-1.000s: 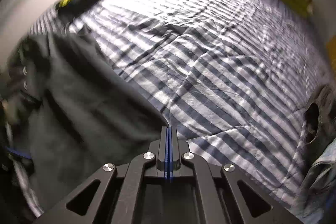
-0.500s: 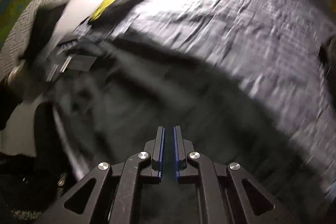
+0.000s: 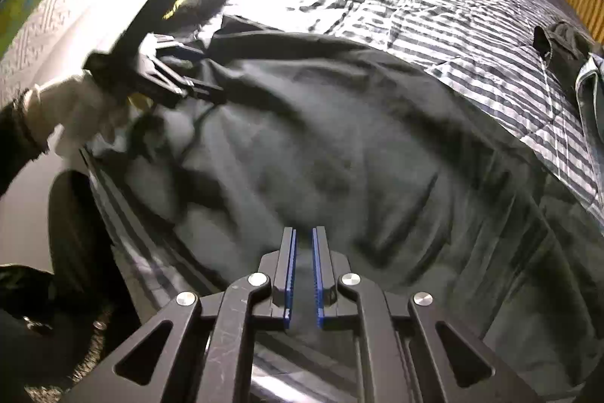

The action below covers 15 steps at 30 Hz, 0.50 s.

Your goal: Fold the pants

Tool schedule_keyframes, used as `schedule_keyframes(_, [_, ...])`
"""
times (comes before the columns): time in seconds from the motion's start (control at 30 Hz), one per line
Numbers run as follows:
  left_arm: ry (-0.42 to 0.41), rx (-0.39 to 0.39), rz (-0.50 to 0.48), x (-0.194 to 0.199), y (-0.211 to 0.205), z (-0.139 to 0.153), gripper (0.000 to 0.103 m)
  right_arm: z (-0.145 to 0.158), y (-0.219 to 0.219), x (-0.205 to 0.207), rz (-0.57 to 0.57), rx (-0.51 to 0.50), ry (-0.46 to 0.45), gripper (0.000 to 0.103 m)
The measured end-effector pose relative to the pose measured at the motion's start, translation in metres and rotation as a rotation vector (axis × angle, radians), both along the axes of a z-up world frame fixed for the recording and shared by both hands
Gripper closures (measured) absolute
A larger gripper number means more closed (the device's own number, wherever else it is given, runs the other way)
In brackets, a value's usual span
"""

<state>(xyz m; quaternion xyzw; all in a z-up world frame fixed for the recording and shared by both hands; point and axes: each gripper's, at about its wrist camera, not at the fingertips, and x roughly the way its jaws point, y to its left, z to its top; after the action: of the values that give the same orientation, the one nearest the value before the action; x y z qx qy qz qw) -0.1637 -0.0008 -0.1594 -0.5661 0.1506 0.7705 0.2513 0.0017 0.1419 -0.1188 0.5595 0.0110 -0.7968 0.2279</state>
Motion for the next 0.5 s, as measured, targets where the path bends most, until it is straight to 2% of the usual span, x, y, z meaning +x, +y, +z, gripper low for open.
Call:
schedule_keyframes(0.1, [-0.012,-0.027,0.008,-0.006,-0.001,0.004,0.000,-0.003,0.000,0.003,-0.036,-0.064,-0.013,0.095])
schedule_keyframes(0.17, [0.028,-0.060,0.037,-0.009,0.001,0.011,0.001,-0.012,-0.008,0.007,-0.028,-0.087,-0.039,0.095])
schedule_keyframes(0.23, [0.070,-0.047,0.043,-0.005,-0.001,0.028,0.001,-0.024,-0.021,0.016,0.016,-0.049,-0.066,0.095])
schedule_keyframes(0.3, [0.110,-0.011,0.029,0.006,-0.004,0.051,0.001,-0.024,-0.011,0.023,-0.022,-0.048,-0.060,0.095])
schedule_keyframes(0.37, [0.142,0.006,0.020,0.020,-0.005,0.072,0.001,-0.015,0.027,0.027,-0.149,-0.108,-0.038,0.092])
schedule_keyframes(0.47, [0.162,0.043,0.007,0.052,0.011,0.099,0.001,0.003,0.111,0.048,-0.441,-0.107,0.050,0.068])
schedule_keyframes(0.5, [0.165,0.053,0.005,0.060,0.016,0.104,0.001,0.006,0.142,0.059,-0.551,-0.077,0.075,0.065])
